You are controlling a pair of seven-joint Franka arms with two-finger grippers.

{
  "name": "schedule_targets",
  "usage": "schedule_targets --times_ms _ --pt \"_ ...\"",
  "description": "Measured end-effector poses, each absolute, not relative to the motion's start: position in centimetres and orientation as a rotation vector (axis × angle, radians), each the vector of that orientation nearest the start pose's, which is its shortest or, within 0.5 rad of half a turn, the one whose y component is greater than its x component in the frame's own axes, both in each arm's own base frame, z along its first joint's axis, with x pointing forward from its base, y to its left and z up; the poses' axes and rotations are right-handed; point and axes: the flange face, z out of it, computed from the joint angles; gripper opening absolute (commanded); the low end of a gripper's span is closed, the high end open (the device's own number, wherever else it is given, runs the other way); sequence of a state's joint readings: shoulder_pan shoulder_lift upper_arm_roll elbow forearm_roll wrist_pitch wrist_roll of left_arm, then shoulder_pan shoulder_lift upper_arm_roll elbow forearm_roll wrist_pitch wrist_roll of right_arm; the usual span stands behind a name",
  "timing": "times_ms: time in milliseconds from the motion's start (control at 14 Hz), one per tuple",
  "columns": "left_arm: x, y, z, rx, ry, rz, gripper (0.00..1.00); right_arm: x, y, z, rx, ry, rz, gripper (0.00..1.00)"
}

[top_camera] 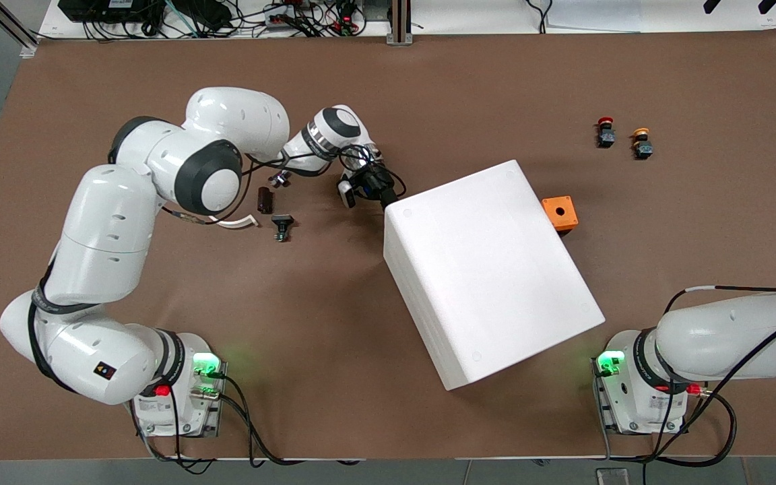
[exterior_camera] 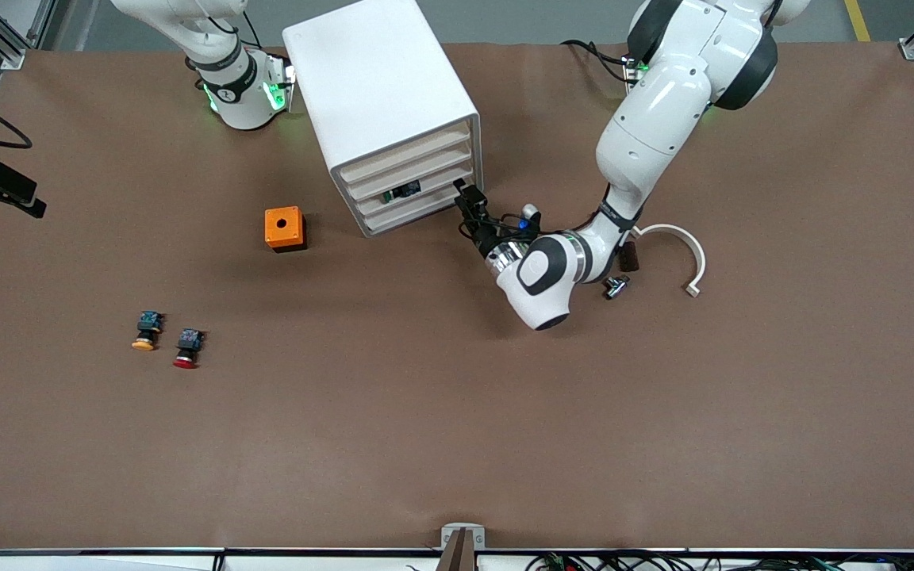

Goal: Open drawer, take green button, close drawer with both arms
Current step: 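Grasp the drawer handle with the left gripper and pull the drawer out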

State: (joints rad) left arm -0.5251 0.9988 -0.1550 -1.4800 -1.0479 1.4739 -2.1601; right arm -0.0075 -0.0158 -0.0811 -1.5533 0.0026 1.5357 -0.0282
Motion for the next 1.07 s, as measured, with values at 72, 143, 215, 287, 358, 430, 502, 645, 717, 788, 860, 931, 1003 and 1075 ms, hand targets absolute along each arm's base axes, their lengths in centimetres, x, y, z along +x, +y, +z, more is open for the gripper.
schedule_targets --times_ms 72,143,215,287,358,430,502,645,717,788,860,931,1003,1075 --pt "42.5 -46.2 10.5 -1.057 -1.644 1.514 0.53 54.4 -4.8 63.8 -3.136 0.094 0.003 1.0" --pt "42.1 -46.5 10.4 -1.059 -1.636 1.511 0.49 54.4 -4.8 63.8 -3.136 0.095 0.003 1.0" --pt "41.7 -46.8 10.4 -1.062 -1.628 1.508 0.43 54.4 -4.8 63.8 -3.136 0.095 0.004 1.0" --pt "41.4 -47.1 10.4 -1.064 -1.622 1.504 0.37 54.4 -4.8 63.8 -3.136 0.094 0.004 1.0" --pt "41.1 -47.3 10.4 -1.066 -1.617 1.5 0.33 54.4 -4.8 63.8 -3.136 0.094 0.005 1.0" --pt "40.7 -47.4 10.3 -1.066 -1.608 1.497 0.27 54.4 -4.8 63.8 -3.136 0.094 0.005 1.0" --pt "40.4 -47.5 10.3 -1.064 -1.592 1.495 0.22 54.4 -4.8 63.8 -3.136 0.094 0.005 1.0" --pt "40.1 -47.6 10.4 -1.063 -1.578 1.493 0.16 54.4 -4.8 63.8 -3.136 0.094 0.006 1.0" --pt "40.1 -47.6 10.3 -1.063 -1.578 1.493 0.12 54.4 -4.8 63.8 -3.136 0.094 0.007 1.0" --pt "40.1 -47.5 10.3 -1.062 -1.578 1.493 0.11 54.4 -4.8 63.8 -3.136 0.094 0.007 1.0" --pt "40.1 -47.5 10.3 -1.062 -1.577 1.493 0.1 54.4 -4.8 63.8 -3.136 0.094 0.007 1.0" --pt "40.0 -47.6 10.2 -1.062 -1.577 1.492 0.1 54.4 -4.8 63.8 -3.136 0.094 0.008 1.0" --pt "39.9 -47.6 10.2 -1.061 -1.577 1.491 0.1 54.4 -4.8 63.7 -3.136 0.094 0.008 1.0" --pt "39.9 -47.6 10.1 -1.058 -1.579 1.489 0.1 54.4 -4.8 63.7 -3.136 0.094 0.009 1.0"
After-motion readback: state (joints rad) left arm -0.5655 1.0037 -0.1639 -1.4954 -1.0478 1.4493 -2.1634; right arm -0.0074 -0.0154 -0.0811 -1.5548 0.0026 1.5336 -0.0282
